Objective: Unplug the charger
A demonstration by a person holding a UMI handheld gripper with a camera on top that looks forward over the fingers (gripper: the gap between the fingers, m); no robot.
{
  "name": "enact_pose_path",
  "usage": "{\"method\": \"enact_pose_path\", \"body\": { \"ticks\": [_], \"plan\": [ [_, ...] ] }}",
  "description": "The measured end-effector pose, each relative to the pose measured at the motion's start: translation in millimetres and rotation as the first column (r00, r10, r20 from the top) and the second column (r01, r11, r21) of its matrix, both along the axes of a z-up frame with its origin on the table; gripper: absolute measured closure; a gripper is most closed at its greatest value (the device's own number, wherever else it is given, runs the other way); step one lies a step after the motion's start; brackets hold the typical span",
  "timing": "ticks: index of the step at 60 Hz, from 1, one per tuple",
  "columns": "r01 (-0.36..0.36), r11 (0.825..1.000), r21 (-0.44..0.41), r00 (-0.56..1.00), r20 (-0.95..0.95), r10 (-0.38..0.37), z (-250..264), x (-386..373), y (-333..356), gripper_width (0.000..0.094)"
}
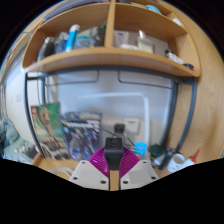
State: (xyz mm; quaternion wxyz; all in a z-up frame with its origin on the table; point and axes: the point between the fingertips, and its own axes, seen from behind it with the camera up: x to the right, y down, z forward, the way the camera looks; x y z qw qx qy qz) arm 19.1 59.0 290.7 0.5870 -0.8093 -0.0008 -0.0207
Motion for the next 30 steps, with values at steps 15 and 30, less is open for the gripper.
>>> {"method": "enact_pose_path", "body": {
  "ticks": [15, 30],
  "plan": [
    [0.049, 0.901, -0.431, 0.999, 0.011, -0.049, -183, 106, -66, 0.0833],
    [0.031, 0.774, -0.633, 0.998, -0.024, -0.06, -287, 150, -103, 0.0821]
  ]
}}
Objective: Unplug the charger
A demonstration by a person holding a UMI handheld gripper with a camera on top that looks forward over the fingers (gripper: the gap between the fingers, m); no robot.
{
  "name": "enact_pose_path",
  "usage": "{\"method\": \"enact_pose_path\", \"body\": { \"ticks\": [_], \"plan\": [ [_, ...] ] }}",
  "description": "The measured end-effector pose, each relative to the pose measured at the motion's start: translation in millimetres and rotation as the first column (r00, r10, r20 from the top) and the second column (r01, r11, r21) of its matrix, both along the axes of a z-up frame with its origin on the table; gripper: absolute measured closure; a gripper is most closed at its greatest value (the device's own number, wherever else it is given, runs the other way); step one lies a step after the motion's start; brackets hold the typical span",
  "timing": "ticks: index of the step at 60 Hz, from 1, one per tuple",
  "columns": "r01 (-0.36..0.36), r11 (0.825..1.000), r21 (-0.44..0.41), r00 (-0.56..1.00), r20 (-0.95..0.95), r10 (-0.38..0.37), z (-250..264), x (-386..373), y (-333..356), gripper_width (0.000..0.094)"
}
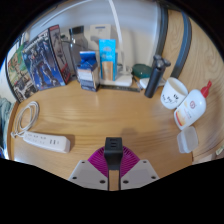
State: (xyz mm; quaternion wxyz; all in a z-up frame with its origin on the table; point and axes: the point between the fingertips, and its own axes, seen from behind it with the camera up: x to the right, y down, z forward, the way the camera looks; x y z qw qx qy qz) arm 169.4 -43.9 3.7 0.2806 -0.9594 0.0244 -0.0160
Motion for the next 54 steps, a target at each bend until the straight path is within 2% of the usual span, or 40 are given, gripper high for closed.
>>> {"method": "enact_pose_path", "body": {
  "ticks": [4, 17, 27, 29, 31, 33, 34, 40, 47, 51, 54],
  "plan": [
    [-0.01, 0.999, -0.045, 1.0, -0.024, 0.009, -15, 3, -3, 0.0804],
    [-0.057, 0.997, -0.054, 0.997, -0.057, 0.054, -21, 0, 19, 0.0709],
    [-0.051, 0.998, -0.027, 0.997, -0.061, 0.05, -19, -3, 26, 0.0631],
    [-0.053, 0.998, -0.027, 0.997, -0.064, 0.052, -19, -3, 25, 0.0591],
    [-0.048, 0.999, -0.022, 0.997, -0.063, 0.047, -17, -2, 24, 0.0468],
    [-0.04, 0.999, -0.008, 0.998, -0.058, 0.039, -14, -1, 24, 0.0421],
    [-0.038, 0.999, 0.003, 0.998, -0.054, 0.038, -11, 0, 25, 0.0339],
    [-0.012, 0.996, 0.091, 0.999, -0.041, 0.016, 23, 4, 31, 0.0237],
    [0.015, 0.972, 0.236, 0.999, -0.05, -0.003, 93, 0, 36, 0.0198],
    [0.03, 0.943, 0.331, 0.998, -0.061, -0.01, 140, -4, 33, 0.0189],
    [0.037, 0.915, 0.401, 0.998, -0.066, -0.011, 177, -9, 26, 0.0156]
  ]
}}
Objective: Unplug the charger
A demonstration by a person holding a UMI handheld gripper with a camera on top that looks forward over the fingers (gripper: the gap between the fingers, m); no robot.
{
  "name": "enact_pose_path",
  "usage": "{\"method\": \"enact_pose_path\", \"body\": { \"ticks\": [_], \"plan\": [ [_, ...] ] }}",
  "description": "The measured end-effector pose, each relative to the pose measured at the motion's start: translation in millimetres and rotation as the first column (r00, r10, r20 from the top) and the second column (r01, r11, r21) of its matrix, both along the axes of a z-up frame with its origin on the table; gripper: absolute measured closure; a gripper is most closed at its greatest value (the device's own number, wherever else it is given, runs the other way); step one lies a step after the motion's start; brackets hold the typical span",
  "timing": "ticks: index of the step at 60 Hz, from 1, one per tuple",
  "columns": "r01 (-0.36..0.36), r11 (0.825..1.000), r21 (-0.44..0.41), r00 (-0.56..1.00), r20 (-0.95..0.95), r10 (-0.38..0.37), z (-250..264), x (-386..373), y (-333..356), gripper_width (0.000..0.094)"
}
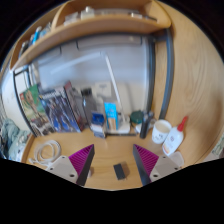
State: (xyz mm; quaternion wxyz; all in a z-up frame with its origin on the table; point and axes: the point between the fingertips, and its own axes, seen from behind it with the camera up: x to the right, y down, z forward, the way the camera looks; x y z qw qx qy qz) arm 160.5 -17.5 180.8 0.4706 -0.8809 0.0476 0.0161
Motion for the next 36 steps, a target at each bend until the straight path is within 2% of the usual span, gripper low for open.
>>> {"method": "enact_pose_path", "body": {
  "ticks": [4, 10, 19, 31, 36],
  "plan": [
    [0.001, 0.993, 0.114, 1.0, 0.004, -0.002, 49, -9, -13, 0.0115],
    [-0.002, 0.973, 0.231, 1.0, 0.006, 0.0, 101, -28, -46, 0.0096],
    [-0.035, 0.957, 0.29, 0.999, 0.017, 0.031, 123, -67, -105, 0.0088],
    [-0.049, 0.978, 0.204, 0.999, -0.008, 0.051, 77, -116, -166, 0.0091],
    [-0.071, 0.978, 0.194, 0.997, -0.001, 0.073, 72, -133, -186, 0.0089]
  ]
}}
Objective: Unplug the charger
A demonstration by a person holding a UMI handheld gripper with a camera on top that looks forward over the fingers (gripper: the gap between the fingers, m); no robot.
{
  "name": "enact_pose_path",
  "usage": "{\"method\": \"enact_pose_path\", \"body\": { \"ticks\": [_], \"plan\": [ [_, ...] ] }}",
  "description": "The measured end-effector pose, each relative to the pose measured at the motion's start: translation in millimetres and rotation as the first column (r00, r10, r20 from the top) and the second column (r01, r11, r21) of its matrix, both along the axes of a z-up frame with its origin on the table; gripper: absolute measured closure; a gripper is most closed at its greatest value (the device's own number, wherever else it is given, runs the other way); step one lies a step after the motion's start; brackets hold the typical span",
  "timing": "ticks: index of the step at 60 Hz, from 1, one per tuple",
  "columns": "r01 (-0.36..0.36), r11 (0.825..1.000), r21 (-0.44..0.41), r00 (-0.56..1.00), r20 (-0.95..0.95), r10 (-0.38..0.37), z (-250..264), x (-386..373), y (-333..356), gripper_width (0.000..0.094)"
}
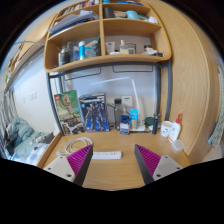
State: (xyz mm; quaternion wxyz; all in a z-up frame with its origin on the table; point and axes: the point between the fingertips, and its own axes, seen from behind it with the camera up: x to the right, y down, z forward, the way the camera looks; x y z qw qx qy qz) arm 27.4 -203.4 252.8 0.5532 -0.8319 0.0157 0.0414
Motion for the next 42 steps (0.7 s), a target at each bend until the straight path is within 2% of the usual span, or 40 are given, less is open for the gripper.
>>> {"method": "enact_pose_path", "body": {
  "ticks": [11, 42],
  "plan": [
    [-0.039, 0.999, -0.01, 0.999, 0.008, 0.039, -3, -22, -25, 0.0088],
    [-0.03, 0.998, -0.06, 0.999, 0.03, 0.032, -22, -22, -42, 0.0091]
  ]
}}
